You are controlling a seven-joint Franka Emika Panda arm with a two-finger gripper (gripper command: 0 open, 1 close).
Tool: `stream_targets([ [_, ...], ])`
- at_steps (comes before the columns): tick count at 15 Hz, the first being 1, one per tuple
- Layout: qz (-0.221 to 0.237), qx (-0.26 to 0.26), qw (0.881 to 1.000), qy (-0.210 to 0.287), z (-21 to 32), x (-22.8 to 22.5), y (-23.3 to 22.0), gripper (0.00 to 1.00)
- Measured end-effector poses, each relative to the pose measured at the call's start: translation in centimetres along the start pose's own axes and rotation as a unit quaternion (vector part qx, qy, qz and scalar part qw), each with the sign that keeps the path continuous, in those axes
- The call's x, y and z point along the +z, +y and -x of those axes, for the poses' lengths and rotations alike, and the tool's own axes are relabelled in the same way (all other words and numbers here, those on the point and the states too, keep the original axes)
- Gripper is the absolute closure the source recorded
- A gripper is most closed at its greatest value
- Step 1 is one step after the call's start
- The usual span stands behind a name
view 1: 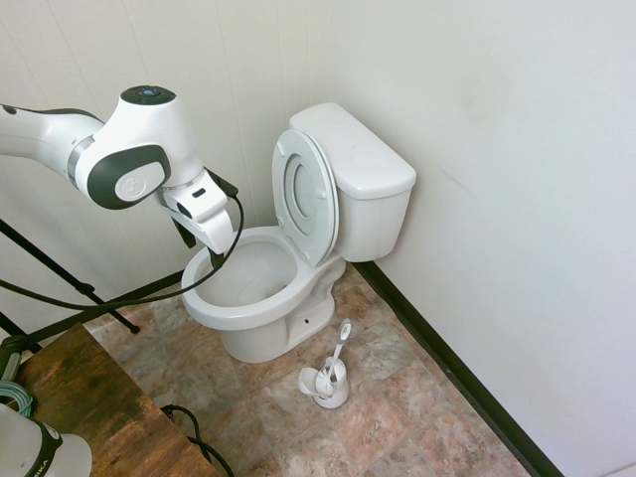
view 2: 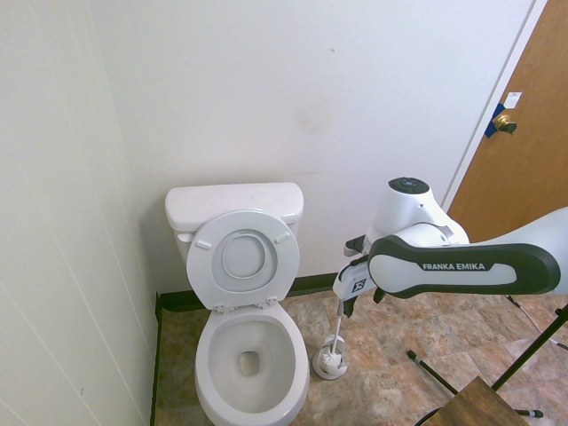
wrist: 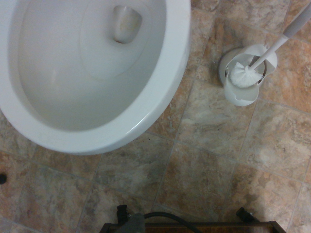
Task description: Clean the toilet
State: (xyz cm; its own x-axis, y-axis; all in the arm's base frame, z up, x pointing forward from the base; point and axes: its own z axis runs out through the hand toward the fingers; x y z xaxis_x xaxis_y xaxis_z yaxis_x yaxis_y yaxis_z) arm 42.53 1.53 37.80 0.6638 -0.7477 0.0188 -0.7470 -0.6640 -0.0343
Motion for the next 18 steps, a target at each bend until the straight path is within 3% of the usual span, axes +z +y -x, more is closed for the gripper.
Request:
stream_targets([
  [6,0.006,0.038,0.999,0.018,-2.8,1.2,-0.6,0.0],
  [18,0.056,0.198,0.979,0.01,-21.4,17.3,-5.4,0.0],
])
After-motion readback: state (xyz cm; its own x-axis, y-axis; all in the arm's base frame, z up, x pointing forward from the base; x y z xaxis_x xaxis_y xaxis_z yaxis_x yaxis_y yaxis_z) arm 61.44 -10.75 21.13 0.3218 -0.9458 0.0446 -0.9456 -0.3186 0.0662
